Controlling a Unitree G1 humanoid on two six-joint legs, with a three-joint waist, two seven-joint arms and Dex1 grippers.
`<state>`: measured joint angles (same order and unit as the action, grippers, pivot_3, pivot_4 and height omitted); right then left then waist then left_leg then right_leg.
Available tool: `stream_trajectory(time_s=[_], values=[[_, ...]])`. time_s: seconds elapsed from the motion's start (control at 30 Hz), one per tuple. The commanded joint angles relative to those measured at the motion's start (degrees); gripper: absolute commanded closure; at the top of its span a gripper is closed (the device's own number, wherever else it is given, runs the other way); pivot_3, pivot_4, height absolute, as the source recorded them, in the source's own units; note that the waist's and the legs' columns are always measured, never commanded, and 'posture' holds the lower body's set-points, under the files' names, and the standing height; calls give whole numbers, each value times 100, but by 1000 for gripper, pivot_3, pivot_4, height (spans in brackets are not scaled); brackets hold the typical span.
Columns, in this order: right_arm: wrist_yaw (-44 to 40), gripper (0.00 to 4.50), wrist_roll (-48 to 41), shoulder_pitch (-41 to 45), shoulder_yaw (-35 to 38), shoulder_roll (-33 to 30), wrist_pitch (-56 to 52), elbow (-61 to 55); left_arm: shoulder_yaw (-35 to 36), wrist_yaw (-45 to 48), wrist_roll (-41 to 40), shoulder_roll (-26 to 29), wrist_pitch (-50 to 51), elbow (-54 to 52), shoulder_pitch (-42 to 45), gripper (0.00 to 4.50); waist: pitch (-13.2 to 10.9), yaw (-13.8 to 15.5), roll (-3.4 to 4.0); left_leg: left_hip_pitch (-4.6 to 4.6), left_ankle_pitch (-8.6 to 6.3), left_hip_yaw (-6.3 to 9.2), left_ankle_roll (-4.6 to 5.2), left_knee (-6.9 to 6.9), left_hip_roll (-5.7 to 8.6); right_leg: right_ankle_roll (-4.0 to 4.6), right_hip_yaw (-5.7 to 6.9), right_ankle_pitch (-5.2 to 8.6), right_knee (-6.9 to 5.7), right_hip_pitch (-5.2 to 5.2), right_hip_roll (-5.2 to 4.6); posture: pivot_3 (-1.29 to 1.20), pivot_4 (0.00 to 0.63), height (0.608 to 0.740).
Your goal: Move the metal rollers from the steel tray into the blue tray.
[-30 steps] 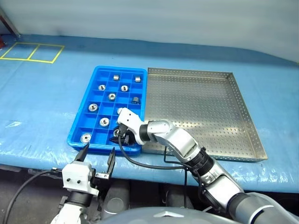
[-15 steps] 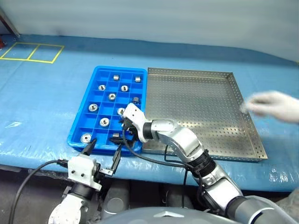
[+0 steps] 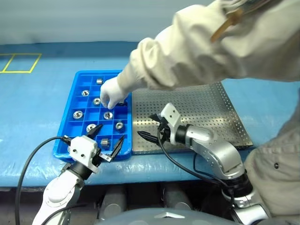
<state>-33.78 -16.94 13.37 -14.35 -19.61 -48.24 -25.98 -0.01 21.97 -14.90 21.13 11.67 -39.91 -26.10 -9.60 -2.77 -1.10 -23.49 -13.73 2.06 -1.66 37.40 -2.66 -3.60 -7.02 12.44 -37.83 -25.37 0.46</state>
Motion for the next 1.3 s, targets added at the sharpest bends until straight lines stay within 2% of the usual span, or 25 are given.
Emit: stream_trajectory(time_s=[0.03,0.27,1.3], values=[[218,43,-120,-98,241,27,-56,-394,-52,167,-124,76,111,12,192,0,0,-97,0,1,0,1,0,4,0,-1,0,-1,-4,1,1,-46,150,740],[443,43,-169,-161,282,73,-89,-422,-27,292,-175,117,184,63,310,0,0,-270,-1,2,0,2,0,13,0,-7,-3,-5,-10,4,2,-48,150,740],[498,43,-249,-91,181,51,-45,-341,6,292,-124,66,95,32,130,0,0,-255,-1,1,0,3,0,14,1,-9,-4,-6,-9,6,2,-23,150,740]])
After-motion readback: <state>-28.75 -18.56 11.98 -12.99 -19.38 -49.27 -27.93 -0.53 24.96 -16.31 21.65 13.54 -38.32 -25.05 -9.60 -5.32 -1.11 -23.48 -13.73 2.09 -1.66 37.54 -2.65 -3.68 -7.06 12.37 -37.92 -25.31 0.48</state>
